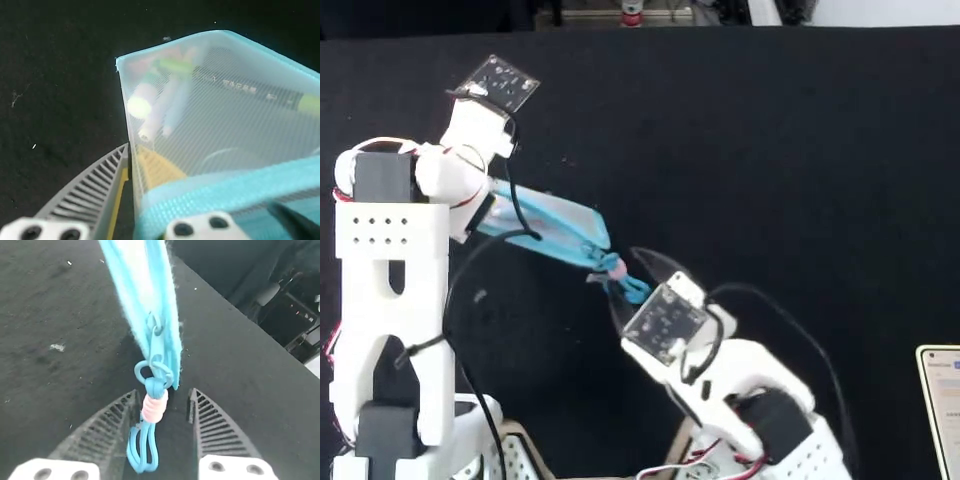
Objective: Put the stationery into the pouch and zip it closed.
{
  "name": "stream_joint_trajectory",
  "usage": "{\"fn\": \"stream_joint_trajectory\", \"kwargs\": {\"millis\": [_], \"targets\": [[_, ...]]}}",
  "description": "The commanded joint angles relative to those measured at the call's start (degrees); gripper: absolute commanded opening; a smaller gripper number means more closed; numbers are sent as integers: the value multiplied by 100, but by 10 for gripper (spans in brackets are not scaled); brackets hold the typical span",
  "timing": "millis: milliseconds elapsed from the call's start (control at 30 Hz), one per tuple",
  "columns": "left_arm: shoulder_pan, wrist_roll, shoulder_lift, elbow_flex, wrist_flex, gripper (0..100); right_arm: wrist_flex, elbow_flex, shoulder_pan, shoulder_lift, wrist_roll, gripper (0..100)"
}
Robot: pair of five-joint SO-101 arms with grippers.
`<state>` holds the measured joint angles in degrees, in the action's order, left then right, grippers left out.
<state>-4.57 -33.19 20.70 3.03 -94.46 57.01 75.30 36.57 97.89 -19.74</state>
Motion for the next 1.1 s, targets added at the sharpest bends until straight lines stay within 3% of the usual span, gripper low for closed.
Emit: {"fn": "stream_joint_trajectory", "kwargs": {"millis": [0,367,767,1067], "targets": [[57,-70,26,400,35,30,-668,716,53,708,53,162],[295,-62,26,356,-9,30,-1310,848,62,804,396,162],[382,-62,26,356,26,30,-1591,22,44,-1631,404,160],[382,-70,26,356,26,30,-897,-31,53,-699,431,158]]}}
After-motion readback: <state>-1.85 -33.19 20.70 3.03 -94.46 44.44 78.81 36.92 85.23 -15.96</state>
